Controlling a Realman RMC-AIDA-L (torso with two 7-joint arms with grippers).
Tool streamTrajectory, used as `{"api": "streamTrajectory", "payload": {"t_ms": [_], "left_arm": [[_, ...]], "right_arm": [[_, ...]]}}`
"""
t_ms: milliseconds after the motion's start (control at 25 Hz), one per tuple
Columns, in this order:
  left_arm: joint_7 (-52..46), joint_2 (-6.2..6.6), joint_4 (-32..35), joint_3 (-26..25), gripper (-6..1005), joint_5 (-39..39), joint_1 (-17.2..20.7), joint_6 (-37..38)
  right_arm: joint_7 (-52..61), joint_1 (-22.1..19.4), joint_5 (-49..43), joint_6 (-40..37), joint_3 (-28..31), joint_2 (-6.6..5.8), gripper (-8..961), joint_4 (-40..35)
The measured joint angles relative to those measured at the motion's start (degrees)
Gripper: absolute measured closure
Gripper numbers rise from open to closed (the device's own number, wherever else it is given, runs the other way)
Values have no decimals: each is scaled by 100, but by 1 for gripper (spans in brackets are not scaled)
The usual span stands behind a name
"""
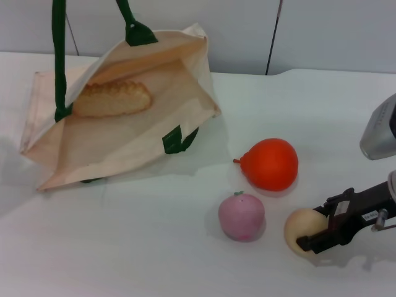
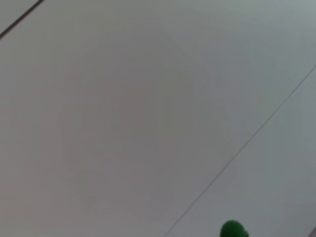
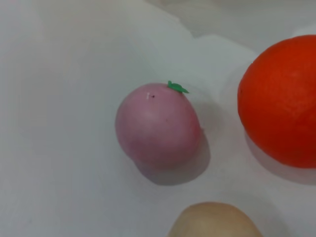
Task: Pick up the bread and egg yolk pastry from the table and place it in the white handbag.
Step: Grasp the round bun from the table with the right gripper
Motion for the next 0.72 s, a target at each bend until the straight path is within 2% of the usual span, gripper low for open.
{"api": "streamTrajectory", "payload": {"t_ms": [80, 320, 520, 720], "left_arm": [[0, 0, -4, 0, 776, 0, 7, 23], [0, 0, -10, 0, 774, 10, 13, 34], [0, 0, -17, 2, 772, 52, 12, 34], [-100, 3, -14, 57, 770, 68, 14, 43]], "right_arm": [[0, -7, 5, -42, 1, 2, 65, -28], [-24, 30, -11, -129, 11, -10, 243, 22], [-81, 41, -24, -186, 10, -15, 313, 32], [-204, 45, -4, -259, 42, -18, 344, 6]]}}
